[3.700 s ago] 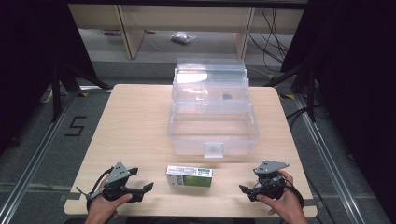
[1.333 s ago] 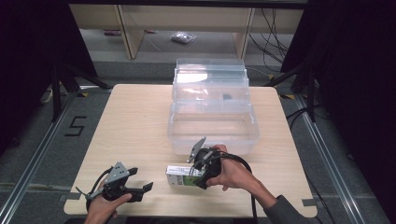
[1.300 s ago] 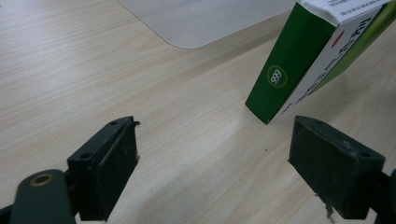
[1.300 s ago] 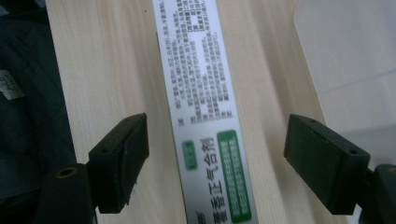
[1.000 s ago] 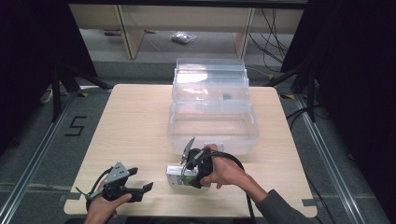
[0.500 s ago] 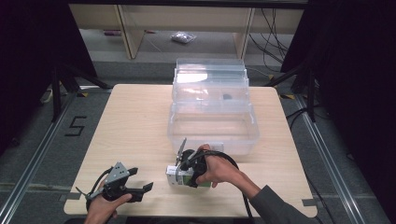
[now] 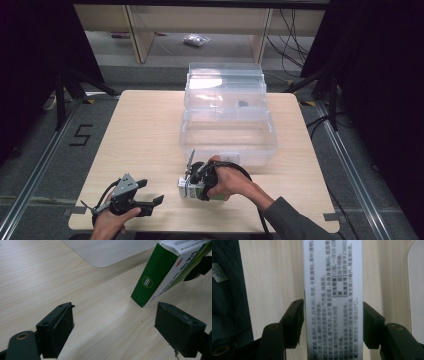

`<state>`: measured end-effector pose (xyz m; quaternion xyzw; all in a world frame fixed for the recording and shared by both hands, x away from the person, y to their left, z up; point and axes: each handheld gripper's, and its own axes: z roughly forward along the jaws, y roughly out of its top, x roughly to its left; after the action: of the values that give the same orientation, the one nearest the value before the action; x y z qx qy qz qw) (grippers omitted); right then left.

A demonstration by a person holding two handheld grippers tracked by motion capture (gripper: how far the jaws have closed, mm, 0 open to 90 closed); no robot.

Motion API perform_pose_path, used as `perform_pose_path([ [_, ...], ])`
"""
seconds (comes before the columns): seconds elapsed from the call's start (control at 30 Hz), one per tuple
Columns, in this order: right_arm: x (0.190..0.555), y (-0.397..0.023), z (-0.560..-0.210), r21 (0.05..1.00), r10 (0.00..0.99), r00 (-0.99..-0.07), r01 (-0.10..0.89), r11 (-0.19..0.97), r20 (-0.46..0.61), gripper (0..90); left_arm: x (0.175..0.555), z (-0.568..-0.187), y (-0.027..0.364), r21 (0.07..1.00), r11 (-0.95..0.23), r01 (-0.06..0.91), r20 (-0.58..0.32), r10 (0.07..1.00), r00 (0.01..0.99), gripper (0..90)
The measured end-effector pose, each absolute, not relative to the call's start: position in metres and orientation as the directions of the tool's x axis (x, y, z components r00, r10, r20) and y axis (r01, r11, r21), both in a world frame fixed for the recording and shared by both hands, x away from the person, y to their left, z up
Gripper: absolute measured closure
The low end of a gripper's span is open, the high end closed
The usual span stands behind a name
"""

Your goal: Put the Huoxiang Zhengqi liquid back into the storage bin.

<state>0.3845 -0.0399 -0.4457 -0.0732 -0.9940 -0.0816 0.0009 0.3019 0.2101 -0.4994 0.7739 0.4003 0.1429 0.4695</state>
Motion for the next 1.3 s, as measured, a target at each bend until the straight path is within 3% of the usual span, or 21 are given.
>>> perform_pose_path([
  [0.17, 0.387, -0.035, -0.450, 0.157, 0.097, -0.995, 0.096, 0.983, 0.004, 49.4, 0.302, -0.499, 0.211, 0.840, -0.243, 0.485, -0.150, 0.755, 0.638, 14.8],
  [0.47, 0.388, -0.030, -0.449, 0.112, 0.066, -0.998, 0.063, 0.992, -0.019, 63.9, 0.302, -0.499, 0.211, 0.840, -0.246, 0.484, -0.146, 0.756, 0.638, 14.8],
  [1.3, 0.389, -0.082, -0.402, 0.153, 0.032, -0.999, 0.027, 0.988, -0.034, 64.7, 0.302, -0.500, 0.210, 0.841, -0.243, 0.484, -0.152, 0.751, 0.642, 14.8],
])
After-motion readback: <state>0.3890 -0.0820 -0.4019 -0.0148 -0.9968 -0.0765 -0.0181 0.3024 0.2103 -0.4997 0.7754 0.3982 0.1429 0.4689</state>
